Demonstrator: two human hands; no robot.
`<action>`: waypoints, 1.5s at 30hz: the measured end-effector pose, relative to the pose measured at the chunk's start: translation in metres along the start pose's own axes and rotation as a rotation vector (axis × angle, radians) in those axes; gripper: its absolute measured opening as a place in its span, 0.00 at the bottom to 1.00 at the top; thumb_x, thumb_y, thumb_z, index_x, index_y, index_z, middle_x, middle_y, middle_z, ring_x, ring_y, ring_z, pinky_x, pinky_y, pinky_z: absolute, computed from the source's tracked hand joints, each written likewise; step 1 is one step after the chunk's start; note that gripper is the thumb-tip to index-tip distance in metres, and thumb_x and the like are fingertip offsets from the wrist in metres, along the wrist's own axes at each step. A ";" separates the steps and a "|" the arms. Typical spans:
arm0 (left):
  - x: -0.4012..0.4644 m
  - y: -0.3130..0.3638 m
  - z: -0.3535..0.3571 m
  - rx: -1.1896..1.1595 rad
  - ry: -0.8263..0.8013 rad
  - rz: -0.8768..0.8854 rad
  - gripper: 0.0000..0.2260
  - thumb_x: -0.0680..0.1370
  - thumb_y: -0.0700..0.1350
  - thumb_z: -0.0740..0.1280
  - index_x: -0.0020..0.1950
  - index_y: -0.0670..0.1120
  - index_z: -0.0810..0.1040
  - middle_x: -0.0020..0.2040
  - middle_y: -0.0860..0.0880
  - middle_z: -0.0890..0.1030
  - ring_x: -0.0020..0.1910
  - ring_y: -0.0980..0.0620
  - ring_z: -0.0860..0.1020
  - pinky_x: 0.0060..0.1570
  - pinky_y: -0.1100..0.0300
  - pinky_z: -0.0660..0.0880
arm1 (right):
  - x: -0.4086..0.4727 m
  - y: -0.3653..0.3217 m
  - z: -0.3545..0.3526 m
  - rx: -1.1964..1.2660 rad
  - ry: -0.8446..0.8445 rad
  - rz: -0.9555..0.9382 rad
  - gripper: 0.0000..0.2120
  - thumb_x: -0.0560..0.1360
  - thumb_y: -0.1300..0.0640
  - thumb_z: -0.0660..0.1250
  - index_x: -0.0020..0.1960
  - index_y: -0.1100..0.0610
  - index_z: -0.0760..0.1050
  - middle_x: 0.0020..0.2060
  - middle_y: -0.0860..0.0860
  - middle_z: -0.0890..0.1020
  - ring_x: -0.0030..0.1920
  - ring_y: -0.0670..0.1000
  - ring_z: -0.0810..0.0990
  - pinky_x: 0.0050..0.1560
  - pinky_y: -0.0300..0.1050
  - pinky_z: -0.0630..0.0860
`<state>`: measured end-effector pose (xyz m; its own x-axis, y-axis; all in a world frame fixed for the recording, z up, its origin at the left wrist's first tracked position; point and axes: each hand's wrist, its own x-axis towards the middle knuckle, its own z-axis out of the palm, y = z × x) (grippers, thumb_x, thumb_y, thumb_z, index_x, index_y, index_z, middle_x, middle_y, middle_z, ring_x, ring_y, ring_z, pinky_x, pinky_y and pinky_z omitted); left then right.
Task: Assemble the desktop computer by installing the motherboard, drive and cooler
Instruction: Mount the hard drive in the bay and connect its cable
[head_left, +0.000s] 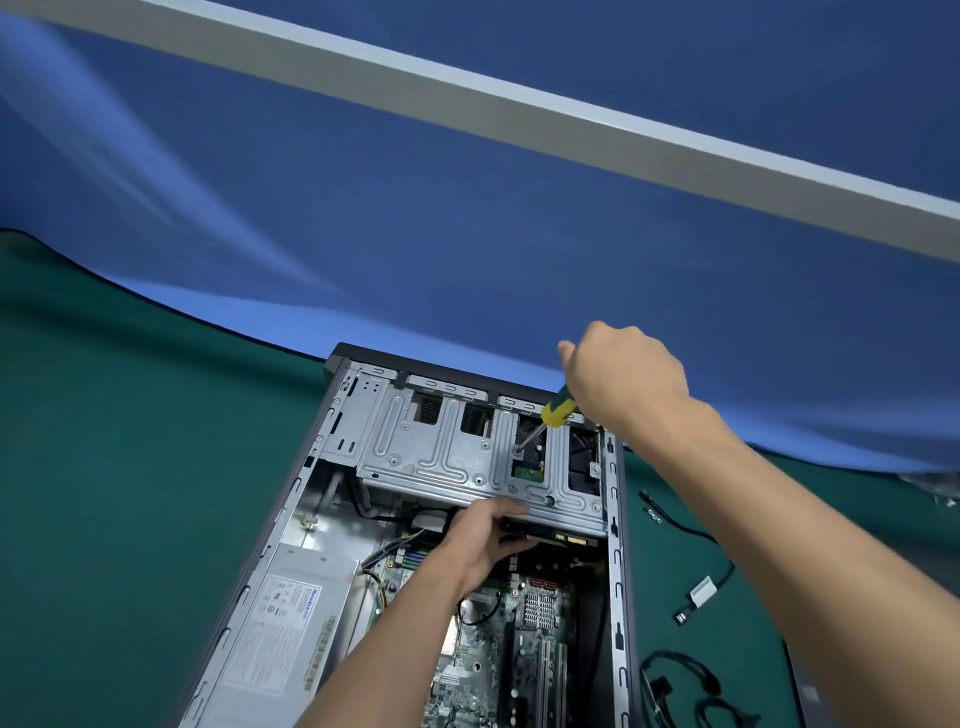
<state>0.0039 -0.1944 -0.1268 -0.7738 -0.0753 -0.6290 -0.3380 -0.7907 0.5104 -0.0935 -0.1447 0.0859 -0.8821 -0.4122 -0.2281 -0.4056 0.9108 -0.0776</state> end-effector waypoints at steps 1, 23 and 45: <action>-0.001 0.001 0.000 0.004 -0.001 0.002 0.11 0.72 0.31 0.64 0.54 0.38 0.76 0.60 0.38 0.76 0.57 0.43 0.75 0.43 0.52 0.79 | 0.001 0.001 -0.003 -0.022 -0.020 0.009 0.16 0.81 0.49 0.54 0.40 0.59 0.64 0.37 0.54 0.74 0.37 0.58 0.73 0.29 0.43 0.64; 0.002 0.001 -0.001 0.017 -0.021 -0.011 0.12 0.74 0.31 0.63 0.56 0.35 0.75 0.64 0.36 0.73 0.63 0.39 0.72 0.49 0.49 0.79 | 0.020 0.005 -0.013 -0.033 -0.220 -0.083 0.12 0.75 0.58 0.61 0.33 0.60 0.72 0.18 0.50 0.75 0.19 0.51 0.72 0.28 0.38 0.71; -0.015 -0.005 0.006 0.097 0.220 0.015 0.11 0.73 0.42 0.71 0.52 0.40 0.74 0.58 0.45 0.74 0.57 0.45 0.75 0.43 0.54 0.79 | -0.094 0.080 0.125 0.284 -0.204 0.199 0.08 0.75 0.51 0.67 0.45 0.56 0.74 0.34 0.49 0.75 0.40 0.55 0.76 0.33 0.43 0.67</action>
<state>0.0141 -0.1851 -0.1164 -0.6473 -0.2254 -0.7282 -0.3858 -0.7271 0.5680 -0.0131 -0.0296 -0.0205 -0.8595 -0.2396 -0.4514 -0.1237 0.9545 -0.2712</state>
